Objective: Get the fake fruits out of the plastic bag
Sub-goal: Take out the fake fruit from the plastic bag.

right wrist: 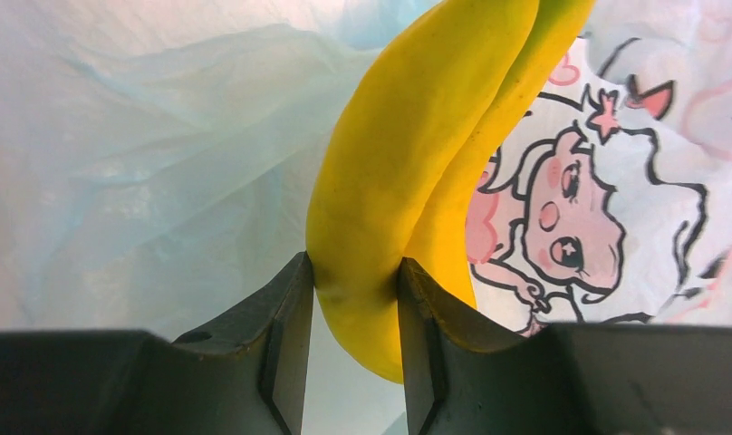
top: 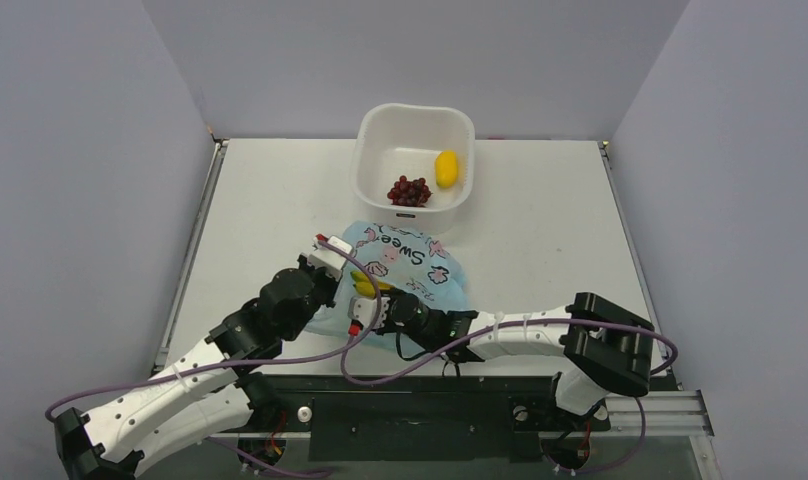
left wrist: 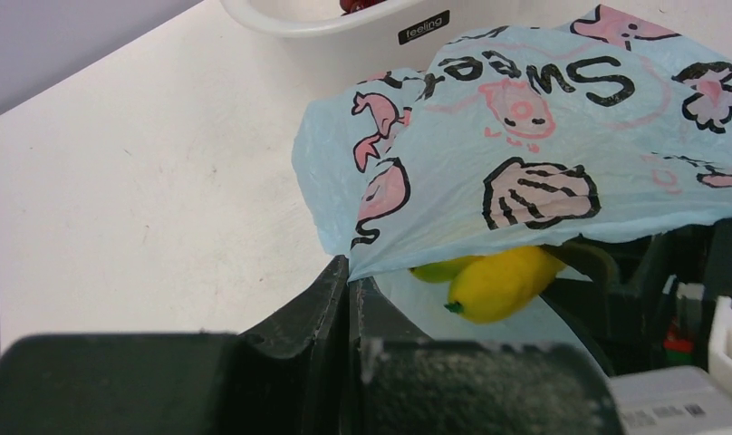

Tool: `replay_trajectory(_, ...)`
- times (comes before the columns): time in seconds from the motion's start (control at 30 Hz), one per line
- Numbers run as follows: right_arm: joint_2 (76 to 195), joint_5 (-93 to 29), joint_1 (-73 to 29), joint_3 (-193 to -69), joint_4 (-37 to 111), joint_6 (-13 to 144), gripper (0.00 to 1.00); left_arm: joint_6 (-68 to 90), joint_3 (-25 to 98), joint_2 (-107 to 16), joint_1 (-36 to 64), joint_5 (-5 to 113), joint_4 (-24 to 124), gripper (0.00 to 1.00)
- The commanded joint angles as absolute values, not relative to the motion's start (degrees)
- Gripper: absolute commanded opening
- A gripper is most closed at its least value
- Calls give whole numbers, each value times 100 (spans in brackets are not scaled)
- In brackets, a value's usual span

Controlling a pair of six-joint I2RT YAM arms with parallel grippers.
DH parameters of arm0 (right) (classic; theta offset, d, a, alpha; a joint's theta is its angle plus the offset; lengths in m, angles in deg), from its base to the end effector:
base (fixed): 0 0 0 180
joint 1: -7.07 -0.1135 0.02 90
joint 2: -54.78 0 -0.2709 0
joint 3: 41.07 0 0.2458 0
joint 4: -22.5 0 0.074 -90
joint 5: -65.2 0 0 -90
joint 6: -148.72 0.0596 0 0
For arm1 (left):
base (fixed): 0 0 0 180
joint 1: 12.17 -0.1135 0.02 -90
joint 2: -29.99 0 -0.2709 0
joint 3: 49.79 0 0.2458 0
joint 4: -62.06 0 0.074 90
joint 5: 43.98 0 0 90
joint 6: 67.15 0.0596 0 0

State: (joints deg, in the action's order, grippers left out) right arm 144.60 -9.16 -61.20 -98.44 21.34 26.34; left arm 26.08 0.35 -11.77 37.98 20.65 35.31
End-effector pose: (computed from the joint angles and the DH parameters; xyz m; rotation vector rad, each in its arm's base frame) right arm 0.1404 0.3088 0.1843 -1.5053 1.4583 0.0891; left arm 0.1365 -0.1237 0.2895 0.5589 1.7763 -0.1485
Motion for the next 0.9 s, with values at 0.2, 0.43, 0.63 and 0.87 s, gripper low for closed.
replay_trajectory(0.2,13620,-416,-7113,-9225,1413,2562,0,2516,49,-1117,3769,1855,3758,0)
replay_trajectory(0.43,12808,-286,-7313,-8630,160,2977,0,2535,69,-1247,3758,1957,3742,0)
replay_trajectory(0.63,12130,-194,-7287,-8176,-563,3733,0,2536,64,-1232,3760,1889,3729,0)
replay_trajectory(0.87,11263,-449,-6873,-7528,-947,5291,0,2571,65,-1250,3761,1857,3776,0)
